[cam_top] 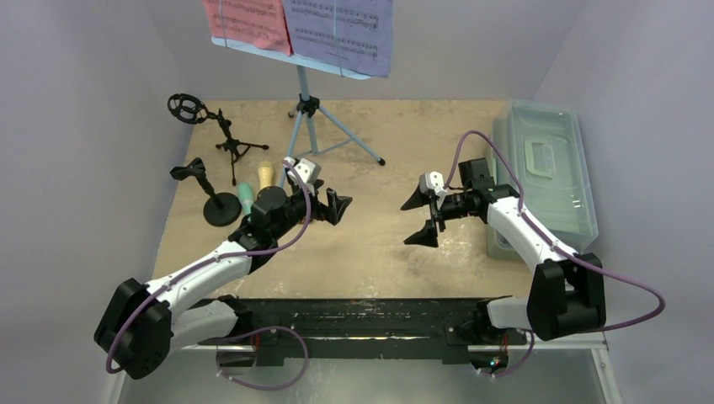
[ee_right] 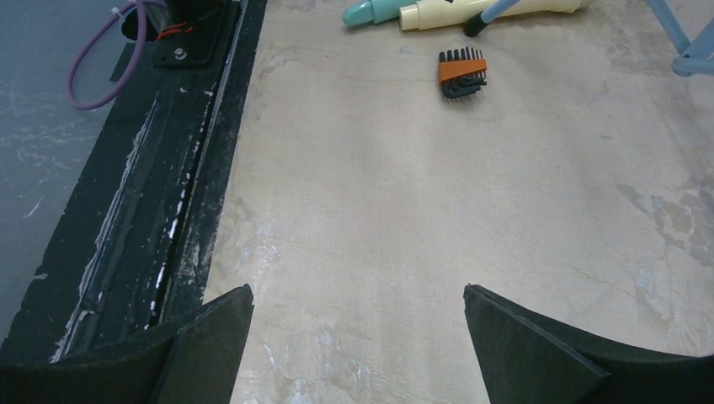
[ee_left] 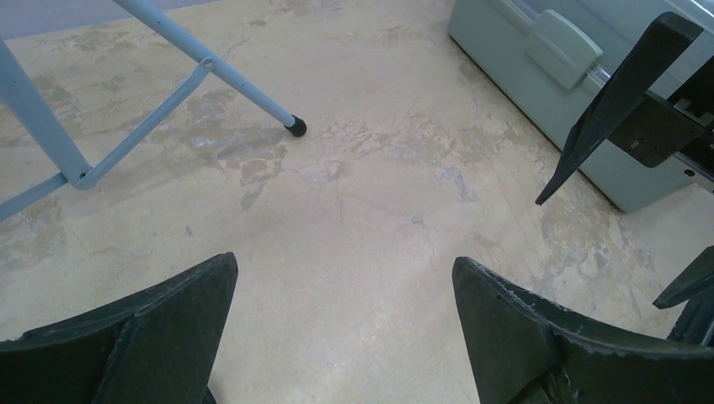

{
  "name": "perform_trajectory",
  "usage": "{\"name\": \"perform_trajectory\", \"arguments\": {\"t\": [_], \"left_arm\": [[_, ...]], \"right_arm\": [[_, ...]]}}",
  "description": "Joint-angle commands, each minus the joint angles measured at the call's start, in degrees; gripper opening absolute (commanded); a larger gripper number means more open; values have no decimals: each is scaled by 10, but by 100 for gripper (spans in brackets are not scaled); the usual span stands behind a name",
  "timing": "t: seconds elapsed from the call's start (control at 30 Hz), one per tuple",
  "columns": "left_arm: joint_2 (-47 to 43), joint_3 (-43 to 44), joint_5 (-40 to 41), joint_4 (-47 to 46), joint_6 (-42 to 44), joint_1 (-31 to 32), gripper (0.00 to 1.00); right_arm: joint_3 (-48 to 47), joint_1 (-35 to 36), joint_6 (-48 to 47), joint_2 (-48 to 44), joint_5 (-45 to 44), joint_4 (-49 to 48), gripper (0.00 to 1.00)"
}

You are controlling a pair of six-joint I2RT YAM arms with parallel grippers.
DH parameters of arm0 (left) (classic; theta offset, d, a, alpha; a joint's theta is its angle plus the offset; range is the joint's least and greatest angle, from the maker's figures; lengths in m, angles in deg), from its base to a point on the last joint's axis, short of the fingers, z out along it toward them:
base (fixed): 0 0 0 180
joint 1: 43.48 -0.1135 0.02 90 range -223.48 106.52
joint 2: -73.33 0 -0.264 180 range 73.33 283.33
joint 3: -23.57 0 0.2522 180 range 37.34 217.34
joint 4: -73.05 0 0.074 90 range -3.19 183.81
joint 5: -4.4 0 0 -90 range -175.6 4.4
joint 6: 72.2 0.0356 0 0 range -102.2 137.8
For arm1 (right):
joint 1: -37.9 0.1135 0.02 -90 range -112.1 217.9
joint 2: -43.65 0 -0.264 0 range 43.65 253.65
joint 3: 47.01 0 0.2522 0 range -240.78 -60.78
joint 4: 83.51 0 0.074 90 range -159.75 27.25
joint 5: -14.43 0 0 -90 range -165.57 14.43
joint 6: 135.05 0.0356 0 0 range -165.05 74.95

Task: Pack up the instrument practice props
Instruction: Move the music stand to the center of the board.

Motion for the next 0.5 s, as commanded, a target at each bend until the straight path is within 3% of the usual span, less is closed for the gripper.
{"name": "perform_trajectory", "arguments": {"t": [0.0, 0.47], "left_arm": [[6, 19, -1, -35, -10, 1, 100], [32, 33, -16, -58, 61, 1, 97]], "right_arm": [[-25, -2, -15, 3, 8, 10, 99], [-27, -2, -19, 3, 7, 15, 99]]}}
